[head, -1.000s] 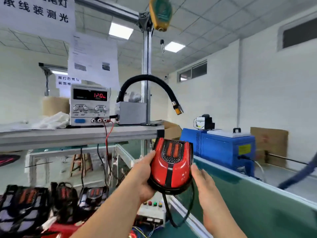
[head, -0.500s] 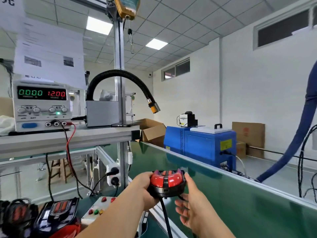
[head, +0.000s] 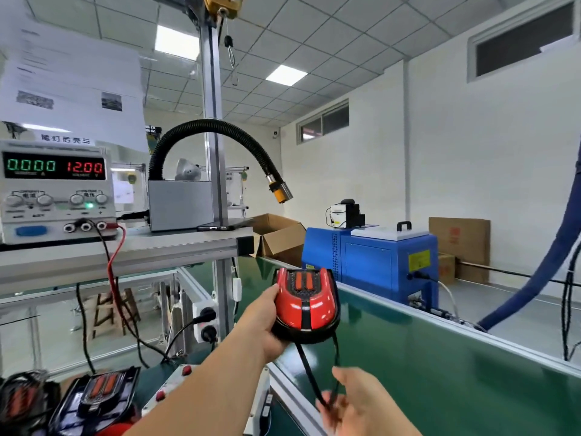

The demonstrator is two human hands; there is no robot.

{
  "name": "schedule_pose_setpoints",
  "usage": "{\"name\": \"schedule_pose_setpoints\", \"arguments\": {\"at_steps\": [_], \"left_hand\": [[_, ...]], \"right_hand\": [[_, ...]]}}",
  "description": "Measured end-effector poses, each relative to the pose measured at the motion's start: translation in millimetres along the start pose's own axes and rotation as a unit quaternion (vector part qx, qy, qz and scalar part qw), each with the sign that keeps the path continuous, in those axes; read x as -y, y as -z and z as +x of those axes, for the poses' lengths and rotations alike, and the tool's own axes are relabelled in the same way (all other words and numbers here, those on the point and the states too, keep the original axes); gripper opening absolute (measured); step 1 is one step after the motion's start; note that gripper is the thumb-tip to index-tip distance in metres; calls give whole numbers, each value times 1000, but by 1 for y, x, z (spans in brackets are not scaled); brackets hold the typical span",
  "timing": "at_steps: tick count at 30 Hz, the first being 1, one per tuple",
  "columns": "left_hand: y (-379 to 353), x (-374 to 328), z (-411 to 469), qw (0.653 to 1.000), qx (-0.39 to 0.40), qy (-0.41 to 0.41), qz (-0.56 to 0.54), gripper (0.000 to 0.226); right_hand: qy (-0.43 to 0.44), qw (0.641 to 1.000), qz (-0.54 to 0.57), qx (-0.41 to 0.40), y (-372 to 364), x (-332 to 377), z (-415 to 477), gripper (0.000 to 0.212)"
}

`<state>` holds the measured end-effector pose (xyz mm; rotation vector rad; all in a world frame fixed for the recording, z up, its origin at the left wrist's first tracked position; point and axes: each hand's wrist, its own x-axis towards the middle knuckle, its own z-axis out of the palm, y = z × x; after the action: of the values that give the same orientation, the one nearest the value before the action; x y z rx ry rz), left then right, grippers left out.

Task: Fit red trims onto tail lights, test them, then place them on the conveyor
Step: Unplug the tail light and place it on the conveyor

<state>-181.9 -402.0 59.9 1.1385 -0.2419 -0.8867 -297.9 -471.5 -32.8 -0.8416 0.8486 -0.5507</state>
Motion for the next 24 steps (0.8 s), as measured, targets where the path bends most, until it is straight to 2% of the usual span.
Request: {"name": "schedule_pose_setpoints", "arguments": {"at_steps": [4,6,9,11,15,18,21,24], "left_hand": [[8,9,3,993,0,-12,120,36],[11,12,7,990,-25,-19,137,36],[15,9,13,991,-62,6,119,32],[18,6,15,992,-70,42,101,29],[20,0,23,993,-79,65,64,21],[16,-9,24,995,-71,70,27,26],[11,-11,20,997,-41,56,23,27],[13,-6,21,999,4,-15,37,35]], "right_hand": [[38,997,-1,-67,-2,27,8,27],[66,996,4,-68,-8,38,10,30],[97,994,-27,-36,-18,37,9,22],[119,990,-73,-16,-25,33,11,26],[158,978,-130,-31,-38,45,8,22],[174,972,-147,-57,-44,60,9,16],[176,964,-189,-66,-46,72,17,17],[187,966,-179,-17,-44,76,23,34]]}}
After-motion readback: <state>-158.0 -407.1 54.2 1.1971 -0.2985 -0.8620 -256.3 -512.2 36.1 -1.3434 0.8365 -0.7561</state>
